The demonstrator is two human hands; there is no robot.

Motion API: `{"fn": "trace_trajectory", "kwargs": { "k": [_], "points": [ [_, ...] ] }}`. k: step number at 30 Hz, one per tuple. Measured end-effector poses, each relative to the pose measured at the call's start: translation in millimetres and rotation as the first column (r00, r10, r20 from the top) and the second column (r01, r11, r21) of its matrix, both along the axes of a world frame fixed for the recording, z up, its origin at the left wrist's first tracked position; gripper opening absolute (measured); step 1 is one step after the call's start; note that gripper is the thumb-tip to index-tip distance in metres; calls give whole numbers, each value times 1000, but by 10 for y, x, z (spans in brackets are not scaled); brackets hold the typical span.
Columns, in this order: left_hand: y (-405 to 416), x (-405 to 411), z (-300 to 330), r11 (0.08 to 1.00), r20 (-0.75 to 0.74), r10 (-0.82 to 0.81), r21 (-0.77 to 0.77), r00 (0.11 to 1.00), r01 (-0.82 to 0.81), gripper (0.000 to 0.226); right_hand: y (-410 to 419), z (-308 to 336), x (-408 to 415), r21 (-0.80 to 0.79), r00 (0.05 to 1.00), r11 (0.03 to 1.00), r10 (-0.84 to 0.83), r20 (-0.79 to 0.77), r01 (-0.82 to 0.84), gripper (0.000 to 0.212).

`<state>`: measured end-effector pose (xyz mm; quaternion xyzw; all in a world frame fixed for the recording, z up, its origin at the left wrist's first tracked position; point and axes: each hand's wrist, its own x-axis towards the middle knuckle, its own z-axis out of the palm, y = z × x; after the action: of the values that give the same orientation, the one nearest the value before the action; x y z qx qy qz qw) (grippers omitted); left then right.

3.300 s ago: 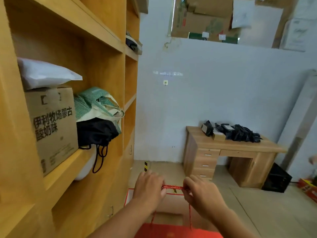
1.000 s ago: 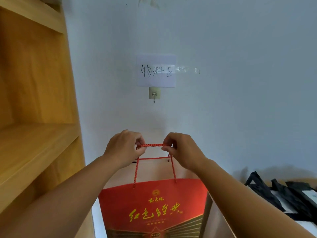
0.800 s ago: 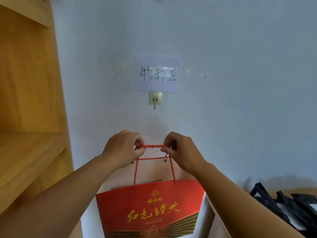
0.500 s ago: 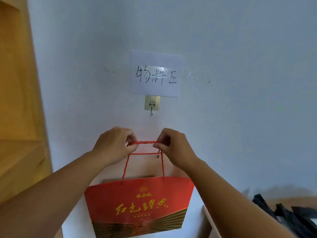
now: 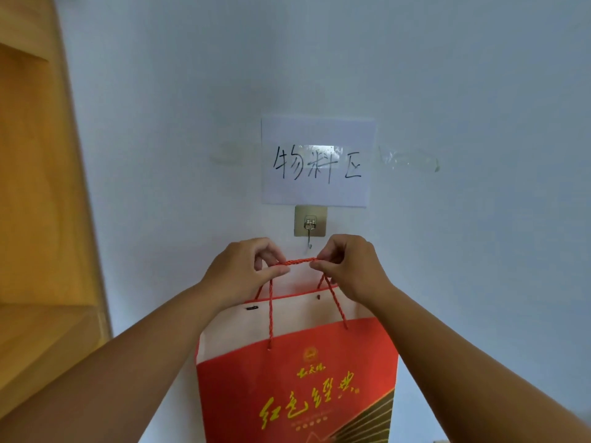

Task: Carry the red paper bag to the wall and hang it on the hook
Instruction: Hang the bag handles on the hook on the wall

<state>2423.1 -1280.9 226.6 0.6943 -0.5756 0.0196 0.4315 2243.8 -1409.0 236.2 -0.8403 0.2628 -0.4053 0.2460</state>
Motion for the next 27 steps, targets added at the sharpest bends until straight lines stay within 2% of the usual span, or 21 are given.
{"fn": "trace_trajectory", "kwargs": {
  "k": [5, 13, 19, 27],
  "points": [
    [-279, -61, 149, 992, 94, 105, -81, 990, -97, 10, -270, 166, 38, -32, 999, 999, -32, 19, 33, 18],
    [-637, -69, 153, 965, 176, 255, -115, 951, -237, 8, -555, 178, 143, -72, 996, 993, -89, 5, 90, 18],
    [-707, -92, 89, 954, 349, 297, -145, 889, -262, 11, -673, 99, 192, -74, 996, 994, -84, -35, 81, 18],
    [-798, -115, -26, 949, 383, 312, -161, 869, -270, 11, -776, 3, 214, -72, 992, 995, -76, -97, 69, 15]
  ]
}}
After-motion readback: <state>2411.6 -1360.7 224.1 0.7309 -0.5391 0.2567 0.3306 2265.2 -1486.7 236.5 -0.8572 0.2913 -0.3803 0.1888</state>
